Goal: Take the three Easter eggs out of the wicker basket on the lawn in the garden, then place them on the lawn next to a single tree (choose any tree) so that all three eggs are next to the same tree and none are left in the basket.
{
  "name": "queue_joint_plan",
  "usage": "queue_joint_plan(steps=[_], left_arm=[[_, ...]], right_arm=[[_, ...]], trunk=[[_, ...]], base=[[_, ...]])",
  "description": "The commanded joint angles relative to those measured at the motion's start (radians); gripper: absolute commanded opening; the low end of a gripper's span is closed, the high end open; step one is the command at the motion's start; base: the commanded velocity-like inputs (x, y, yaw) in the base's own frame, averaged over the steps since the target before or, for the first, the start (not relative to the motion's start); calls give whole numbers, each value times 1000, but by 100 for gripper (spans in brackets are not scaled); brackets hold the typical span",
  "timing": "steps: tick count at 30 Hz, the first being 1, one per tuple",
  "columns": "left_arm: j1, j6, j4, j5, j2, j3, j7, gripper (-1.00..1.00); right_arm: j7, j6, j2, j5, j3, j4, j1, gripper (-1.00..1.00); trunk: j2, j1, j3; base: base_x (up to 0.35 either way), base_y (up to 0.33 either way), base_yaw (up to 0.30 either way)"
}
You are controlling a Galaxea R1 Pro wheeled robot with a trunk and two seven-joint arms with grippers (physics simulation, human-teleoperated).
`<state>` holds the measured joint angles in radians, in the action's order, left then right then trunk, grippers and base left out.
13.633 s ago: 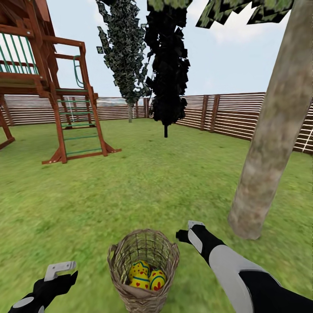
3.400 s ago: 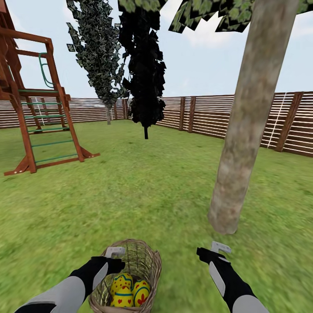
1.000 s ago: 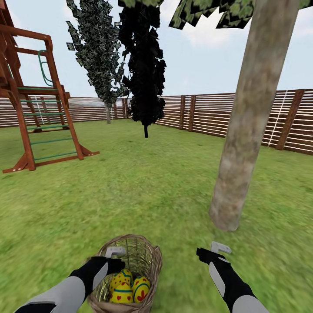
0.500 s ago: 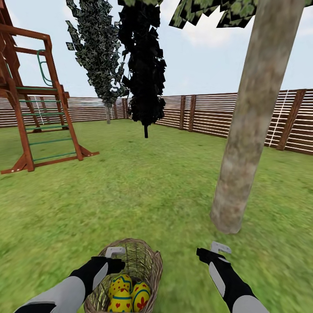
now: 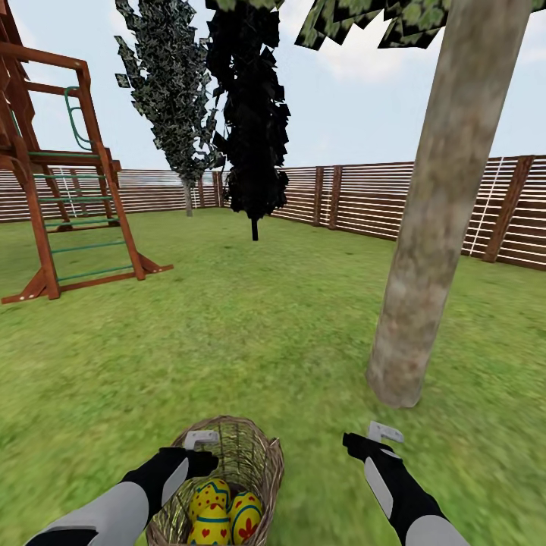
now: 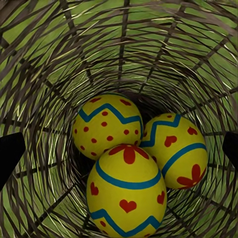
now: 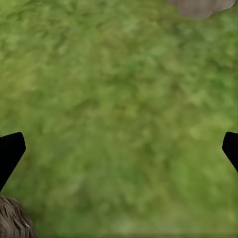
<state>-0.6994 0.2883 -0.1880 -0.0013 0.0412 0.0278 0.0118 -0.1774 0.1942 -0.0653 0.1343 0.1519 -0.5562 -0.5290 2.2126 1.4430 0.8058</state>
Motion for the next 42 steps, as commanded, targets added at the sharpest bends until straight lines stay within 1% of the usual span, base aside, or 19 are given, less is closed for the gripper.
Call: queue_joint_plan(steps=[1, 2, 15, 19, 20, 21, 22, 24, 25, 30, 33, 42], left_arm=[[0, 6, -2, 0, 0, 3, 1, 100], [0, 7, -2, -1, 1, 3, 1, 100], [0, 17, -2, -2, 0, 3, 1, 100], [0, 20, -2, -2, 0, 3, 0, 100], [0, 21, -2, -2, 0, 3, 0, 100], [0, 21, -2, -2, 0, 3, 0, 100], [0, 21, -2, -2, 0, 3, 0, 100], [0, 21, -2, -2, 0, 3, 0, 100], [0, 21, -2, -2, 0, 3, 0, 100], [0, 22, -2, -2, 0, 3, -2, 100], [0, 22, -2, -2, 1, 3, -2, 100], [0, 22, -2, -2, 4, 3, -2, 100]], right_arm=[[-4, 4, -1, 10, 2, -2, 0, 100], [-4, 4, -1, 10, 2, -2, 0, 100], [-4, 4, -1, 10, 2, -3, 0, 100], [-3, 3, -4, 9, -2, -18, 0, 100], [-2, 3, -5, 9, -3, -29, 1, 100], [-2, 8, -8, 9, -7, -91, 22, 100], [-2, 14, -10, 10, -10, -153, 55, 100], [-2, 28, -11, 10, -12, -220, 93, 100], [-2, 50, -12, 10, -14, -285, 127, 100], [-2, 105, -15, 10, -16, -404, 177, 100], [-2, 115, -16, 10, -17, -425, 186, 100], [-2, 125, -17, 10, -18, -444, 194, 100]], trunk=[[0, 0, 1], [0, 0, 1], [91, 50, 42], [119, 65, 54], [126, 69, 57], [133, 73, 61], [140, 76, 64], [154, 84, 70], [154, 84, 70], [154, 84, 70], [154, 84, 70], [217, 119, 98]], base=[[0, 0, 0], [0, 0, 0], [0, 0, 0], [0, 0, 0], [0, 0, 0], [0, 0, 0], [0, 0, 0], [0, 0, 0], [0, 0, 0], [0, 0, 0], [0, 0, 0], [0, 0, 0]])
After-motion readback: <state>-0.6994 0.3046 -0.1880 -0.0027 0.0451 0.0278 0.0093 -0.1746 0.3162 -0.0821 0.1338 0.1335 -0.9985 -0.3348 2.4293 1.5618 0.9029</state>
